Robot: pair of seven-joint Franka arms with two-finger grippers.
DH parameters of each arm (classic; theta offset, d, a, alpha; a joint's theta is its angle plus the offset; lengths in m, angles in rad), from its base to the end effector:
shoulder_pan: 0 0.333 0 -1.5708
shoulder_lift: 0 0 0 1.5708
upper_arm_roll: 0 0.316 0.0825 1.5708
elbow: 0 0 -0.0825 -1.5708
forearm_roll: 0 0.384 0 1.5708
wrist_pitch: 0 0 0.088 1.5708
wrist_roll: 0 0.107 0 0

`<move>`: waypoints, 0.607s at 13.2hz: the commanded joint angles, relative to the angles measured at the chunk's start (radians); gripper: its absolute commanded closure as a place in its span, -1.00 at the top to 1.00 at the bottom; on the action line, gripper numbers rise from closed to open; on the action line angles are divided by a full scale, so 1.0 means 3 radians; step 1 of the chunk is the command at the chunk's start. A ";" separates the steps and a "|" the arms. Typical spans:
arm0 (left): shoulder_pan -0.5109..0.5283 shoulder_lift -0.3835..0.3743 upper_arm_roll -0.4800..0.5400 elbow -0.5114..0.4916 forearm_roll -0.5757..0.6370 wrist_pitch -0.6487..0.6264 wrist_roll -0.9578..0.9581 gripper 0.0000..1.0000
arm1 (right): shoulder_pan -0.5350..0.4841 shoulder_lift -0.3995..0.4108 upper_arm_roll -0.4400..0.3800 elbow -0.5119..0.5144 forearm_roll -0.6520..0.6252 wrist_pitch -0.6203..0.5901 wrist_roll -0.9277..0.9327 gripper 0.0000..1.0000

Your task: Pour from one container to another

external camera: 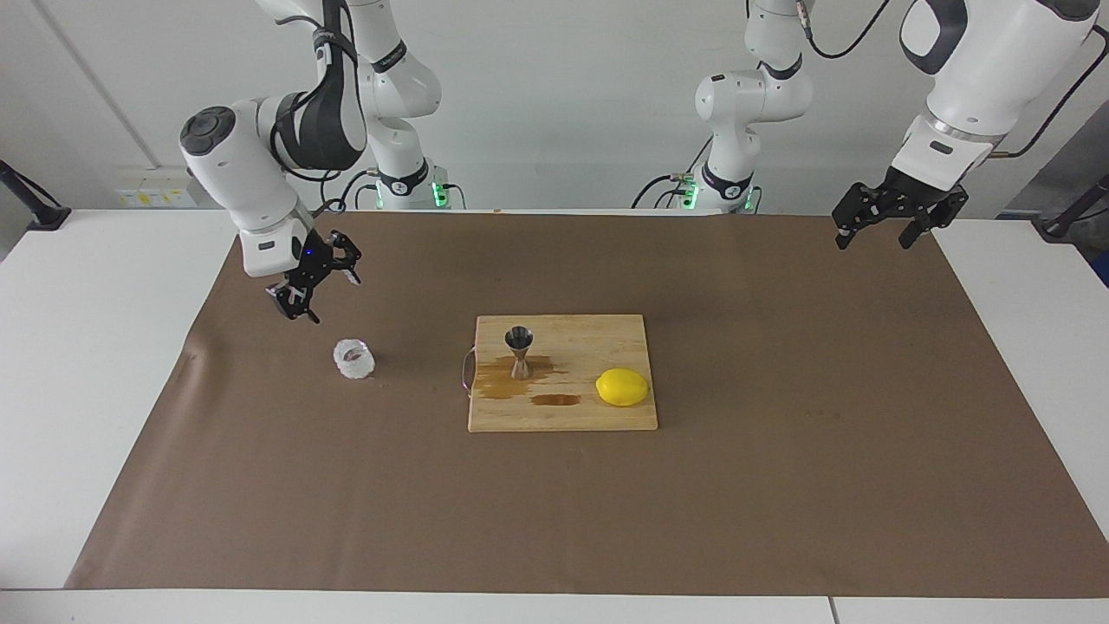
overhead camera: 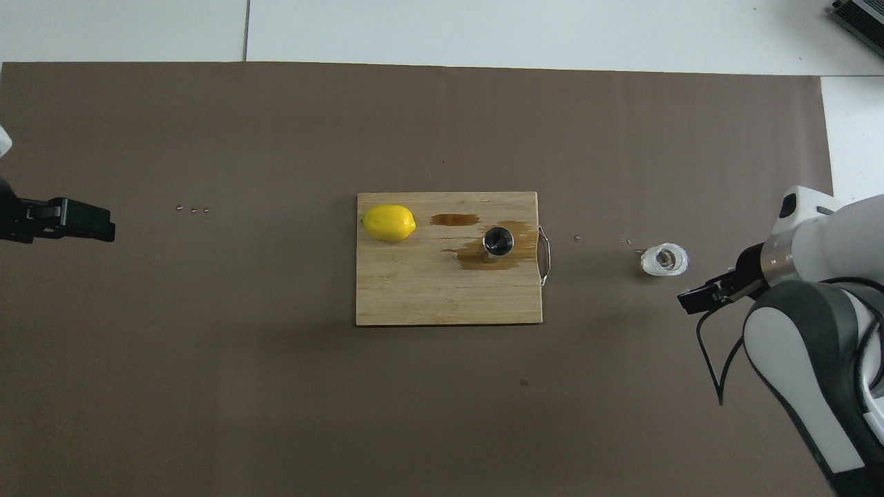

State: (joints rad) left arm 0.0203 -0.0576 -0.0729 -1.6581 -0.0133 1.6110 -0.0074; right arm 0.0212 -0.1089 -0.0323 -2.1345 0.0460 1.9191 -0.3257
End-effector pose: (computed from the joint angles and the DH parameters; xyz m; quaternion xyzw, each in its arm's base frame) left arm 0.5387 -0.0309 0.6181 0.9997 -0.0223 0.0050 0.0047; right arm 0.5050 -0.0027 0.4458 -0.9873 -0.1477 0.0487 0.0315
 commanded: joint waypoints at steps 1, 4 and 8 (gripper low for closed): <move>0.0024 -0.0084 -0.0013 -0.0072 0.0019 -0.0037 -0.0037 1.00 | 0.0032 -0.0010 0.0046 0.0231 -0.0077 -0.0367 0.1016 1.00; 0.0009 -0.0095 -0.0013 -0.0093 0.0019 -0.0073 -0.0032 1.00 | -0.0004 -0.0031 0.0041 0.0645 -0.0077 -0.0710 0.1449 1.00; -0.0016 -0.0095 -0.0033 -0.0093 0.0019 -0.0073 -0.0052 1.00 | -0.0060 0.0019 -0.0035 0.1320 -0.0036 -0.1022 0.1372 1.00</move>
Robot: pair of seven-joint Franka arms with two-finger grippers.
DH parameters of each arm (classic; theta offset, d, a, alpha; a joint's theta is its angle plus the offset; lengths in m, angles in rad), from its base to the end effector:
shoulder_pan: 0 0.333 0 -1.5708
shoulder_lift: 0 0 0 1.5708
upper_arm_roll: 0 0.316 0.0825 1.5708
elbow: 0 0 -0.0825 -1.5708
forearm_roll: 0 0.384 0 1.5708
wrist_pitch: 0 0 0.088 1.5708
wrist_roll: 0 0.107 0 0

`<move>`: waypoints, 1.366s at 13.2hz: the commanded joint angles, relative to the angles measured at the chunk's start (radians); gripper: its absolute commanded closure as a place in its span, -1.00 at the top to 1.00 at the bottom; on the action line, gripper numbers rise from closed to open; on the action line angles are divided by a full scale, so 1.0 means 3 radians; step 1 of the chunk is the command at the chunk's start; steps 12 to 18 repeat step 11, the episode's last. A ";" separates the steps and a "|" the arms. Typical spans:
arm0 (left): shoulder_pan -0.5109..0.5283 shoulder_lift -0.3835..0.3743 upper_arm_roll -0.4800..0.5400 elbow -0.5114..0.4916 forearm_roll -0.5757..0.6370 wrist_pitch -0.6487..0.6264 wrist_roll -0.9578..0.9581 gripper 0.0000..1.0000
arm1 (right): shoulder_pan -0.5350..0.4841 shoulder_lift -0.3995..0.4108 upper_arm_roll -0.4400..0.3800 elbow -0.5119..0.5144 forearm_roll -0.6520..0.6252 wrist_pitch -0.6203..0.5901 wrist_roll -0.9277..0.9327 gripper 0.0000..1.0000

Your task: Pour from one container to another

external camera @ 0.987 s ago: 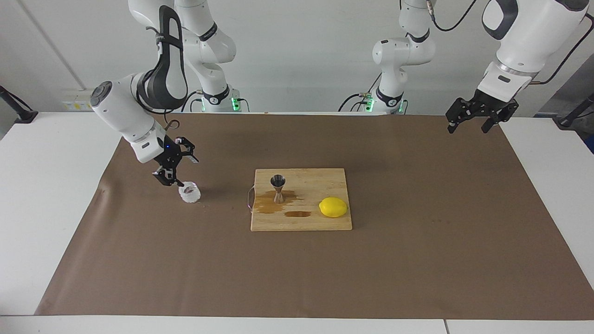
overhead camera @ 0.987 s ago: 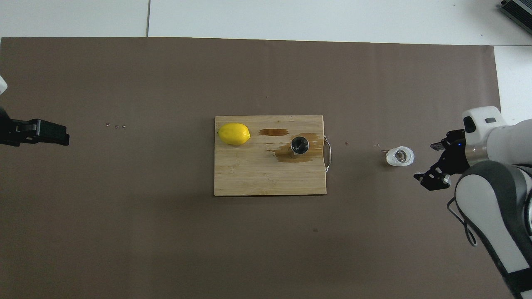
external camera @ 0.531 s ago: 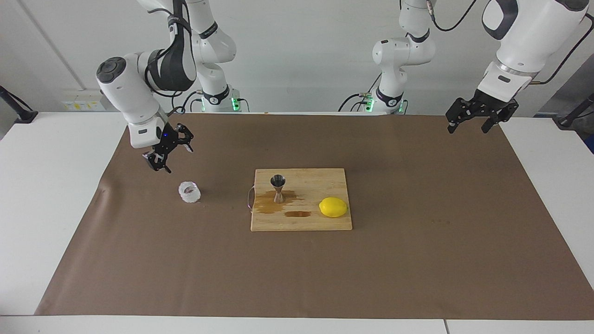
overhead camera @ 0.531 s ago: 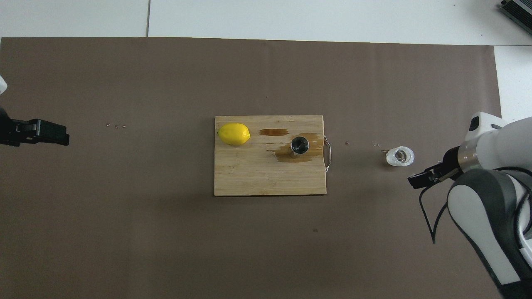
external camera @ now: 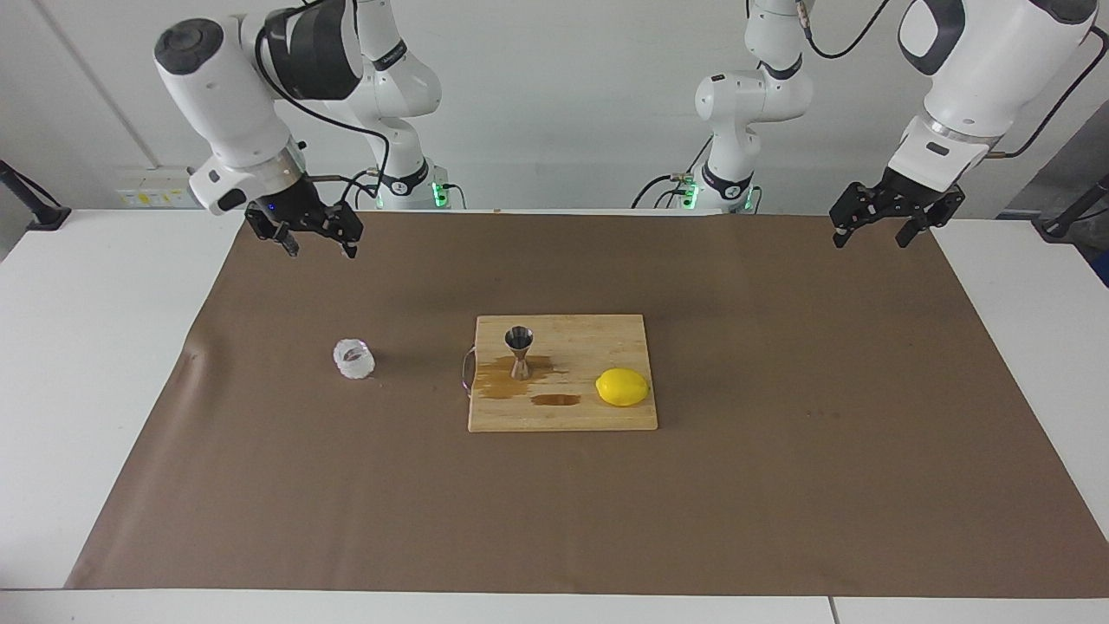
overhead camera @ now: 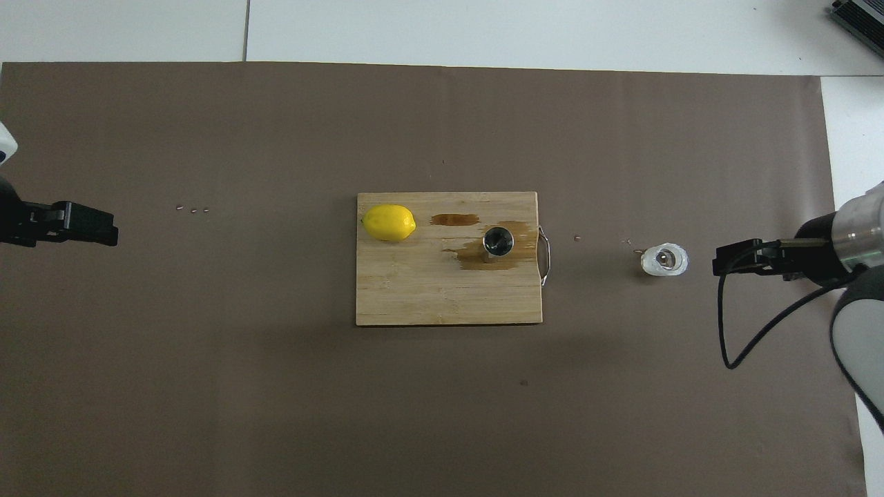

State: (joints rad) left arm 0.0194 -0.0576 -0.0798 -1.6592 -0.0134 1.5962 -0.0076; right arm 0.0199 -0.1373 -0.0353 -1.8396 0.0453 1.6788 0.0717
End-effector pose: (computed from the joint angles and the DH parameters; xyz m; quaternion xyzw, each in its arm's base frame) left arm 0.5369 -0.0351 0.6163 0.9996 -0.0261 -0.0029 0.0043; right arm 0.5155 -0.0046 0.5798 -0.9986 0.0460 0.0125 0.0246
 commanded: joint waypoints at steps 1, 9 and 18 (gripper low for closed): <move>-0.0018 -0.0094 -0.0015 -0.0089 0.0019 -0.0023 -0.0067 1.00 | -0.0091 0.0201 -0.0061 0.0506 -0.0053 -0.0318 0.0042 1.00; -0.0049 -0.0125 -0.0025 -0.0155 -0.0017 0.0125 -0.0087 1.00 | -0.0179 0.0468 -0.0072 0.0978 -0.0074 -0.0335 0.0042 1.00; -0.0044 -0.0115 -0.0020 -0.0135 -0.0078 0.0140 -0.0087 1.00 | -0.0158 0.0468 -0.0067 0.0957 -0.0069 -0.0319 0.0053 1.00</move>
